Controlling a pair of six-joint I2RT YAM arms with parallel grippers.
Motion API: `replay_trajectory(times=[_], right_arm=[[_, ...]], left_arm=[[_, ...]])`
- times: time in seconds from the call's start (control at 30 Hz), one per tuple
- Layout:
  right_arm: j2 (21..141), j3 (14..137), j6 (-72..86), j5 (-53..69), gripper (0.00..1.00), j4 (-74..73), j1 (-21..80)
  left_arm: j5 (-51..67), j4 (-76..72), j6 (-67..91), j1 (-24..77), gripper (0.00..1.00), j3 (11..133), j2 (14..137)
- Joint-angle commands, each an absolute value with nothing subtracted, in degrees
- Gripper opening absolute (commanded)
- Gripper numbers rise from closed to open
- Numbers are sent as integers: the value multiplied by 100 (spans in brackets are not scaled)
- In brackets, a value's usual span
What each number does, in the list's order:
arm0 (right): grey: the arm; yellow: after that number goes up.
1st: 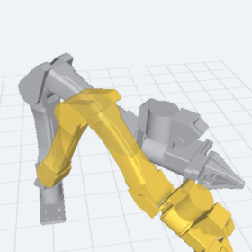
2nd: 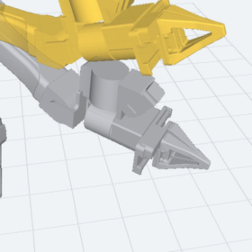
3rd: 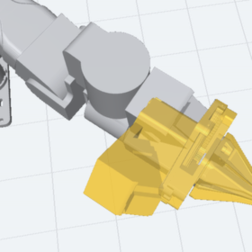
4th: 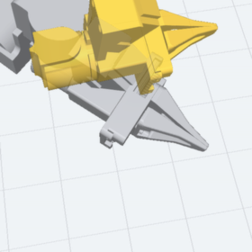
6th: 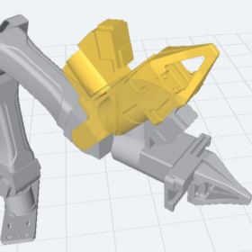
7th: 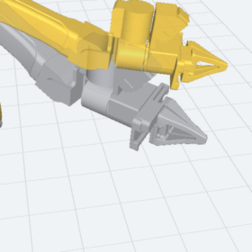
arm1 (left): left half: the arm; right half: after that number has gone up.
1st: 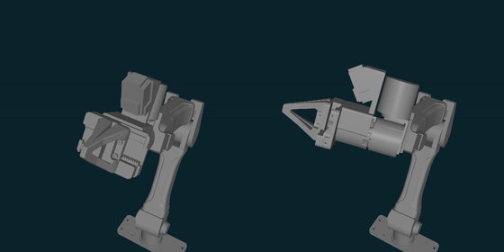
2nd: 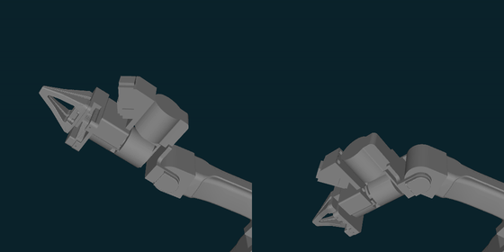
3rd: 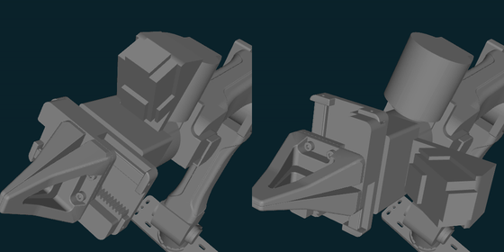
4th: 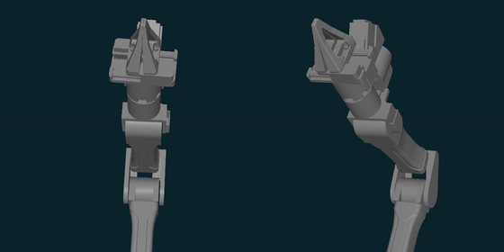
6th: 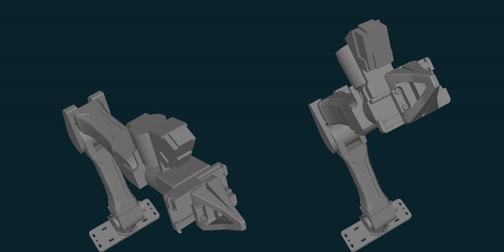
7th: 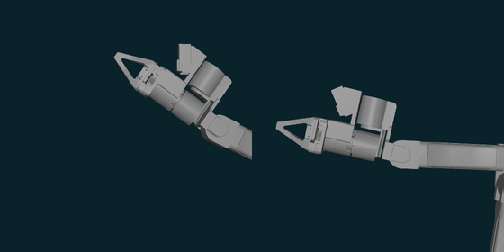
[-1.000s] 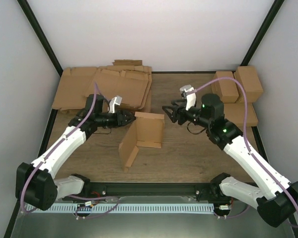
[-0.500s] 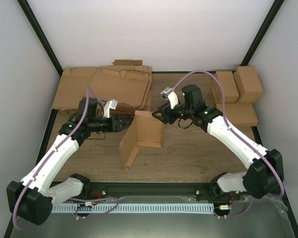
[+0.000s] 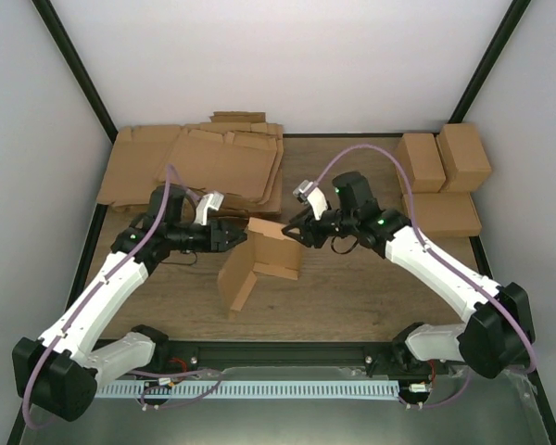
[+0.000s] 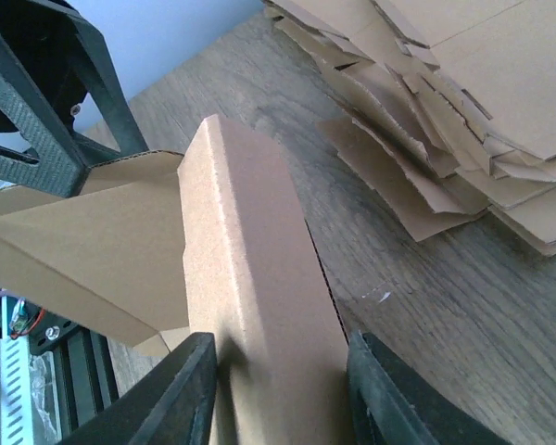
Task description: Fold the paper box
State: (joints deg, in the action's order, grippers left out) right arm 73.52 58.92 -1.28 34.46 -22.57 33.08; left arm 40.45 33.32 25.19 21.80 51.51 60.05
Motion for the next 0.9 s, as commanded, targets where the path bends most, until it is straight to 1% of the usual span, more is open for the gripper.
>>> replay_trajectory(times=[0.0, 0.1, 0.2, 0.37, 0.57, 0.67, 0.87], right_arm=[[7178, 5822, -206, 2675, 43, -2484, 3682], [7049, 5820, -208, 2216, 45, -2460, 3833], [6935, 5892, -285, 1590, 44, -2469, 4073], [6874, 6115, -609, 875, 45, -2533, 4414], [7186, 6396, -1138, -322, 46, -2794, 5173], [7395, 6586, -1209, -754, 46, -2955, 5364], [7770, 6700, -1292, -1487, 44, -3133, 5746]], left_arm=[[4161, 3384, 2373, 2209, 41, 5036, 6088], [4126, 3359, 2373, 2212, 41, 5047, 6062], [4072, 3410, 2337, 2213, 41, 5111, 6092], [4021, 3467, 2218, 2214, 41, 5153, 6201], [4039, 3467, 2124, 2209, 40, 5189, 6305], [4027, 3469, 2102, 2206, 38, 5200, 6336], [4008, 3446, 2089, 2212, 38, 5197, 6361]])
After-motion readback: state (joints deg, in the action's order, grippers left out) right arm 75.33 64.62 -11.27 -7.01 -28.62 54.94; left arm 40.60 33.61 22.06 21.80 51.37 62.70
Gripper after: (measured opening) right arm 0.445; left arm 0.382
